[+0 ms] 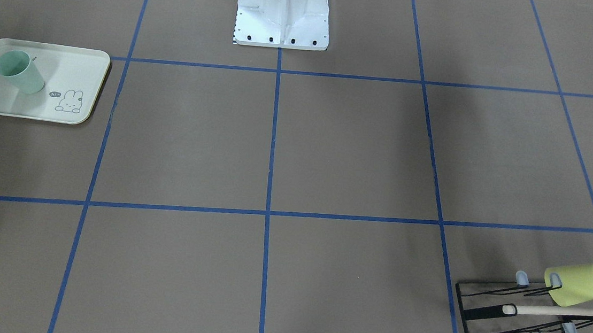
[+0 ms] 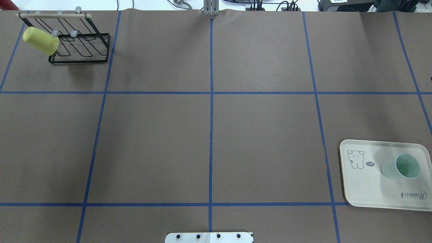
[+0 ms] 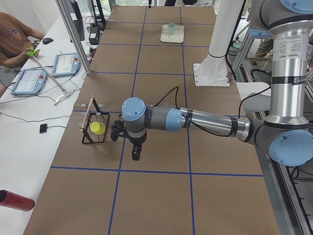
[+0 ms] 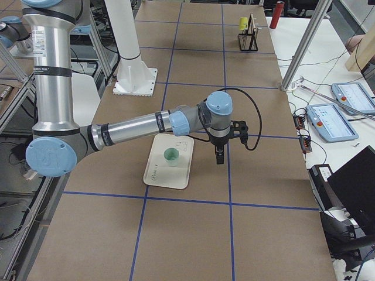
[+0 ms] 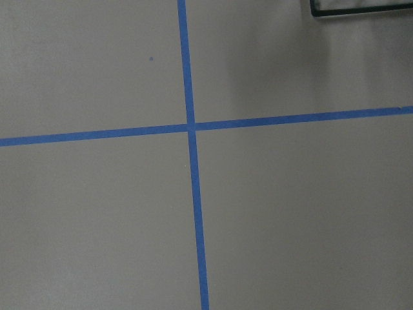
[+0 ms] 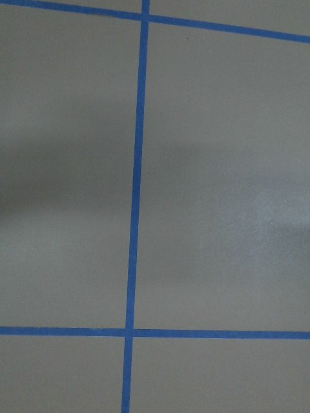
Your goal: Left arm grabs green cup and hands to right arm on tray
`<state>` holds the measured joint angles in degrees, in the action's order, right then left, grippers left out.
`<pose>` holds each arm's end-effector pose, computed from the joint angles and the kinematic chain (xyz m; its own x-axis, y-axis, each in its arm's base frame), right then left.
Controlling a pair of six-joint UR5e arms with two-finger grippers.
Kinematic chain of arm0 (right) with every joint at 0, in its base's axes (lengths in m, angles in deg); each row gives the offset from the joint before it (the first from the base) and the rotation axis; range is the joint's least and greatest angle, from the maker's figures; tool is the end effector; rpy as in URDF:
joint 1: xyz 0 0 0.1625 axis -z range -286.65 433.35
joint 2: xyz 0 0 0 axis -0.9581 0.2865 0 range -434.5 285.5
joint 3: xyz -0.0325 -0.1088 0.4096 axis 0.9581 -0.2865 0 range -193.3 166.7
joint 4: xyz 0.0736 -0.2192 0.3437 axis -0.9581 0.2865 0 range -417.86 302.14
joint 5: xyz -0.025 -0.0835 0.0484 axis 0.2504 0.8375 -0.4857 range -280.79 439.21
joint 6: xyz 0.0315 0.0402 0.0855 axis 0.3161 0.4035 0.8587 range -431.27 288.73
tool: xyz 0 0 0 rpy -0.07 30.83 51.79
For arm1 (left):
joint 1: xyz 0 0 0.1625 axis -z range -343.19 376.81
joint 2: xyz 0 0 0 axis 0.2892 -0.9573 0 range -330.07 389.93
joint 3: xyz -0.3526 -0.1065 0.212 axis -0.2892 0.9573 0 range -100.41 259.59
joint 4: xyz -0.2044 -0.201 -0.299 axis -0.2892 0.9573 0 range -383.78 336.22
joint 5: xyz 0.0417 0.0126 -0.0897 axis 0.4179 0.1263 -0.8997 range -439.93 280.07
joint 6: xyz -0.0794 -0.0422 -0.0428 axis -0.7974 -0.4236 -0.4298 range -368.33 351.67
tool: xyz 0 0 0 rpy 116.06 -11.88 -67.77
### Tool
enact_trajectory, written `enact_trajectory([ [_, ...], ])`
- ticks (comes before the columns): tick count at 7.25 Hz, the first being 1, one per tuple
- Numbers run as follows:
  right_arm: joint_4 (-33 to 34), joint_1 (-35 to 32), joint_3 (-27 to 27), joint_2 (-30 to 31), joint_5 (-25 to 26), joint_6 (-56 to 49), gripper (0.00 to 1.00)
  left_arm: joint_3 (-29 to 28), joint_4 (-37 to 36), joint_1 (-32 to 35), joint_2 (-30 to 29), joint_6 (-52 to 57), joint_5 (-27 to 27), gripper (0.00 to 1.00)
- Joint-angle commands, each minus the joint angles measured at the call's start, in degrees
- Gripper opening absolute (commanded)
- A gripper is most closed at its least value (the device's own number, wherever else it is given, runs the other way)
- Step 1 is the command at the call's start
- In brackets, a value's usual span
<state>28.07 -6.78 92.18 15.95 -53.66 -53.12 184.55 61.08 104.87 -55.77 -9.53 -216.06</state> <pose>-0.0200 -0.4974 0.5222 0.7003 -0.0379 0.7128 -0.0590 0.9921 0.1108 -0.0459 -0.4612 0.5730 0.6908 0.0719 -0.7194 -0.0192 0.9965 0.0811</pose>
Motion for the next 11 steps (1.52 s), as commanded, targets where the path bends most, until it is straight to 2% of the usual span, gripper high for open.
enact_trajectory([
  [1,-0.1,0.0,0.5,0.6,-3.9,0.2,1.00,2.7,-0.9,0.0,2.0,-0.5,-0.1,1.00],
  [4,-0.8,-1.9,1.7,4.5,-4.2,-0.1,1.00,4.4,-0.8,-0.2,3.5,-0.6,0.1,1.00],
  [7,-0.3,-2.0,2.0,5.0,-3.2,-0.9,1.00,5.0,-0.8,-0.3,3.4,-0.9,0.1,1.00],
  [9,0.0,-1.1,1.8,6.4,0.9,-6.5,1.00,3.3,-0.7,-0.3,3.2,-0.8,0.2,1.00],
  [11,0.1,-1.0,1.1,6.8,0.2,-6.5,1.00,2.9,-0.4,-0.3,3.5,-0.4,-0.1,1.00],
])
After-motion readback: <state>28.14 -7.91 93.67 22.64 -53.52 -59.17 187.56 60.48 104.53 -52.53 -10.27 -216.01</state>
